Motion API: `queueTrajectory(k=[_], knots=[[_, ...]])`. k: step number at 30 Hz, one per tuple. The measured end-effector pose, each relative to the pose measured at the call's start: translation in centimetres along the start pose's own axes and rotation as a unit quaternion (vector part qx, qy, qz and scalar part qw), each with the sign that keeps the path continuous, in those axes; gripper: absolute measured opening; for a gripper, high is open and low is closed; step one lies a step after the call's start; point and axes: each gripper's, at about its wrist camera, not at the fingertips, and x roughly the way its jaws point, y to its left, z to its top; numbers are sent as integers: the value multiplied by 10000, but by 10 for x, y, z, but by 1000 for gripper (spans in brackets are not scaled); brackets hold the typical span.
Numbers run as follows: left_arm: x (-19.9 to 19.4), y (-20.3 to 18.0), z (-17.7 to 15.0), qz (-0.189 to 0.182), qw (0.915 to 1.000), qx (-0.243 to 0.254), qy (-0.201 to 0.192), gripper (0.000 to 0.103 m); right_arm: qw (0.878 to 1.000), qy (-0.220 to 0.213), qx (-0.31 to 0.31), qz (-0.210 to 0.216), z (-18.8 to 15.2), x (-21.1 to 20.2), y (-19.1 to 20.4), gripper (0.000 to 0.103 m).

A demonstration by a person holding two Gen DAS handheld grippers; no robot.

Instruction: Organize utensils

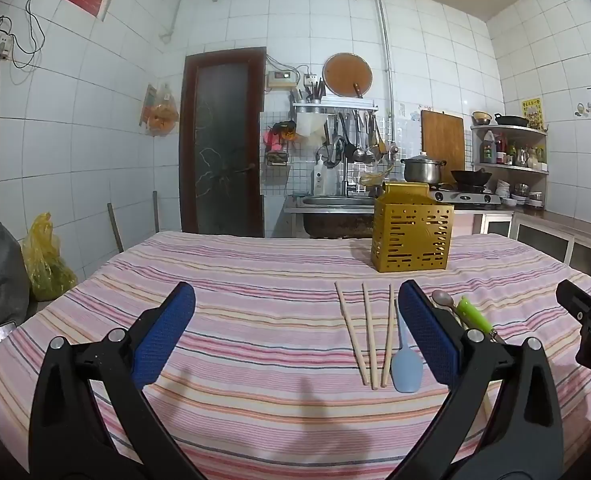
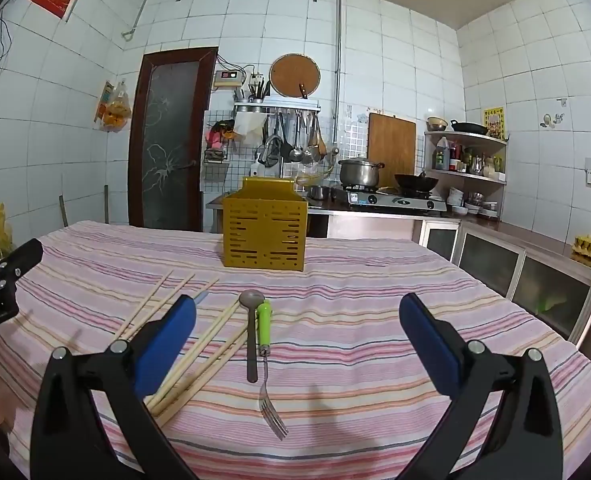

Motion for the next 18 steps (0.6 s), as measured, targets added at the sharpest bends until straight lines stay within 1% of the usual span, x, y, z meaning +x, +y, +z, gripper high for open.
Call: queueTrajectory(k=[18], knots=[[-3, 1, -4, -25, 10000, 16, -1, 98, 10000, 3, 8, 0, 0, 0, 1, 99]])
